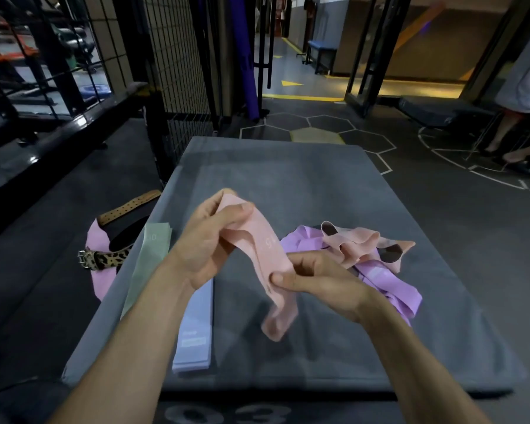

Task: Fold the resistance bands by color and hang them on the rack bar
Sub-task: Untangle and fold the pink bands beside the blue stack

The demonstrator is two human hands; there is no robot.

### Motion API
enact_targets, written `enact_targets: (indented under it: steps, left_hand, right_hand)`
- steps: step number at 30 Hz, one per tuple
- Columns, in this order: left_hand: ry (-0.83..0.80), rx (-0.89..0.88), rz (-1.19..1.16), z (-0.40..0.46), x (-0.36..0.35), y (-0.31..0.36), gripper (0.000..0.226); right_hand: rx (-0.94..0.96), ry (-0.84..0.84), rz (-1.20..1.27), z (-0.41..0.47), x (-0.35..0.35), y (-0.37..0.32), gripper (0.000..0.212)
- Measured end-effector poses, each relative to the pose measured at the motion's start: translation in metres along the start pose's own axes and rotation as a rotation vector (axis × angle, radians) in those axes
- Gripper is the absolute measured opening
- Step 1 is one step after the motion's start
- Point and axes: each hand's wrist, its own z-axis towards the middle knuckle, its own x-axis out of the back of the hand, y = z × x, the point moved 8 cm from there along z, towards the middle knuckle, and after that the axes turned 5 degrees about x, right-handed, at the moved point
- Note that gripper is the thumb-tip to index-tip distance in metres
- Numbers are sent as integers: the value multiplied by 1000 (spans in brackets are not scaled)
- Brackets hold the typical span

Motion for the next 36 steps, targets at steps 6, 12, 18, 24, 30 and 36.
enact_targets:
  steps: [6, 12, 18, 24, 30, 36]
  left_hand:
    - [294, -20, 233, 0, 46, 8, 19]
    - [312, 97, 346, 1, 59, -10, 23]
    - [277, 99, 543, 5, 57, -21, 31]
    - [-86, -97, 814, -5, 5, -10, 28]
    - [-268, -115, 845, -13, -28, -15, 22]
    - [-211, -83, 912, -7, -20, -21, 20]
  right_hand:
    - [-39, -31, -58, -8, 18, 14, 13]
    - [81, 91, -42, -5, 30, 4, 17]
    - [185, 293, -252, -7, 34, -20, 19]
    - [229, 268, -143, -1, 31, -18, 15]
    - [236, 285, -151, 0, 29, -16, 17]
    - [172, 285, -91, -4, 33, -14, 10]
